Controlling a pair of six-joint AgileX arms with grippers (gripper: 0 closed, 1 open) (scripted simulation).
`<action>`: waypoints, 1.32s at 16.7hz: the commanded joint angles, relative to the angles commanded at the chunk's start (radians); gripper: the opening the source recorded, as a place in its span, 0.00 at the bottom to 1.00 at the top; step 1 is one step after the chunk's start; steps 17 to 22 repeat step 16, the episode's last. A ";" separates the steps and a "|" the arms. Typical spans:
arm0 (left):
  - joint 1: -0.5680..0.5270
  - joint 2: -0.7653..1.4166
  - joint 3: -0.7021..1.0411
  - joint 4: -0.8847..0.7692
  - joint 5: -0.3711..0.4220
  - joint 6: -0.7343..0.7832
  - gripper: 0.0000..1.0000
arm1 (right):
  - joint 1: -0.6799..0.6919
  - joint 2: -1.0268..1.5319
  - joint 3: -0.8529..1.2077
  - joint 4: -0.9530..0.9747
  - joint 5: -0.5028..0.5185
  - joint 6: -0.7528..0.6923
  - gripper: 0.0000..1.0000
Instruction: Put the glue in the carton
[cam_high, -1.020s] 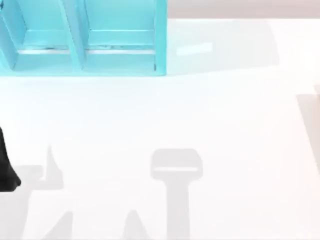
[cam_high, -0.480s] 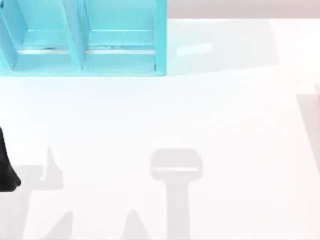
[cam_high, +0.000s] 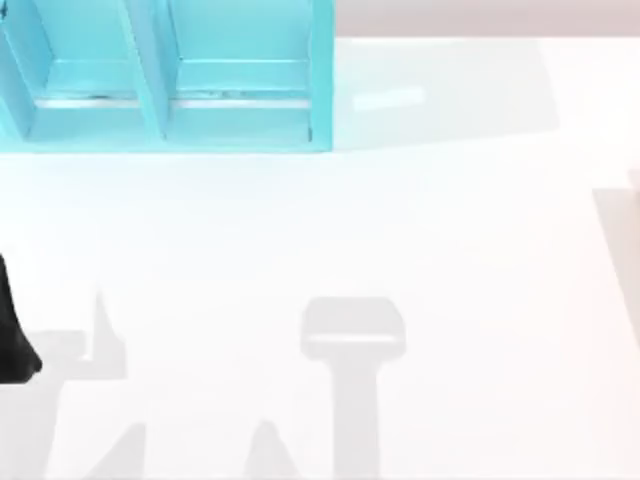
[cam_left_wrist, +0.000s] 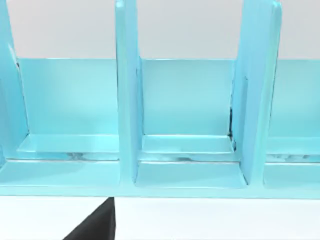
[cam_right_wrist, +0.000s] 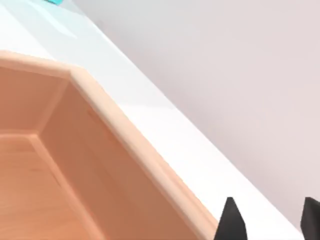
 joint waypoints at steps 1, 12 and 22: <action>0.000 0.000 0.000 0.000 0.000 0.000 1.00 | 0.000 0.000 0.000 0.000 0.000 0.000 0.30; 0.000 0.000 0.000 0.000 0.000 0.000 1.00 | 0.000 0.000 0.000 0.000 0.000 0.000 1.00; 0.000 0.000 0.000 0.000 0.000 0.000 1.00 | 0.000 0.000 0.000 0.000 0.000 0.000 1.00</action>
